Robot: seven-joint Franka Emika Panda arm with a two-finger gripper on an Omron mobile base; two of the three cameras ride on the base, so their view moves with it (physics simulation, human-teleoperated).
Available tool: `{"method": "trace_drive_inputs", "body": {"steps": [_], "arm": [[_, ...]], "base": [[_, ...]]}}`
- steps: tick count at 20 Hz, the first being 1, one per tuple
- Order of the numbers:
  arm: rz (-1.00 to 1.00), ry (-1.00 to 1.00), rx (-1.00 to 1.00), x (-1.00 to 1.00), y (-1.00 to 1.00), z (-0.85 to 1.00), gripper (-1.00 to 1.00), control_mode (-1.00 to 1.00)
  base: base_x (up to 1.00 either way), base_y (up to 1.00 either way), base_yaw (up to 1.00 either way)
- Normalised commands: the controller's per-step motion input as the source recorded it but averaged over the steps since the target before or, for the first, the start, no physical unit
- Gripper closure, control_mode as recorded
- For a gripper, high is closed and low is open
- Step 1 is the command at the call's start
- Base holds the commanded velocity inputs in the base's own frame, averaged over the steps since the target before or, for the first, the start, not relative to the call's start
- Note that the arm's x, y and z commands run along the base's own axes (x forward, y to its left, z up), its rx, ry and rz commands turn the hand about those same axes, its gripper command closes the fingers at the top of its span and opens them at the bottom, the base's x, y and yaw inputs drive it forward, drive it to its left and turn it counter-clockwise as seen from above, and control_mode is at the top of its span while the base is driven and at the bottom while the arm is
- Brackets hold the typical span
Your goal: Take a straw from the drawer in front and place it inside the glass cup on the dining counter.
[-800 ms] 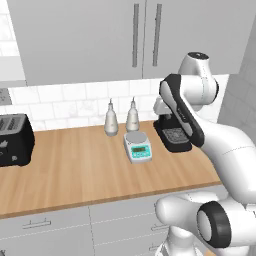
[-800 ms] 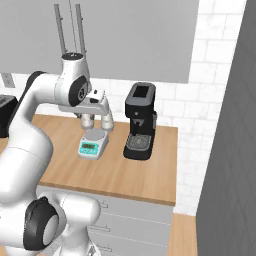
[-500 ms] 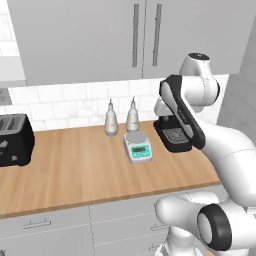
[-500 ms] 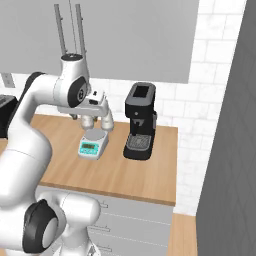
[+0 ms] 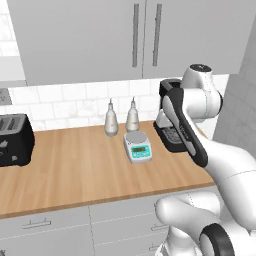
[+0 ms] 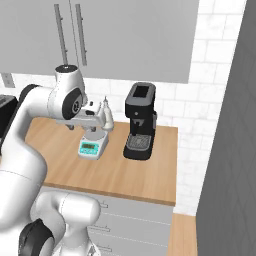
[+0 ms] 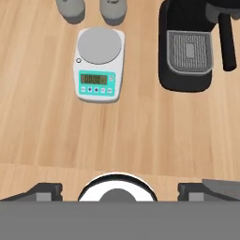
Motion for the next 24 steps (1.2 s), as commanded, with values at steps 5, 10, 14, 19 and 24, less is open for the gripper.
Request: {"method": "trace_drive_inputs", "body": {"steps": [5, 10, 14, 19, 24], "arm": [[0.0, 0.0, 0.0, 0.0, 0.0, 0.0, -1.0, 1.0], [0.0, 0.0, 0.0, 0.0, 0.0, 0.0, -1.0, 1.0], [0.0, 0.0, 0.0, 0.0, 0.0, 0.0, -1.0, 1.0], [0.0, 0.0, 0.0, 0.0, 0.0, 0.0, -1.0, 1.0], [0.0, 0.0, 0.0, 0.0, 0.0, 0.0, -1.0, 1.0]], "base": [[-0.32, 0.0, 0.0], [-0.79, 0.0, 0.0], [-0.52, 0.5, -0.02], [-0.07, 1.0, -0.01], [0.11, 0.85, 0.0]]}}
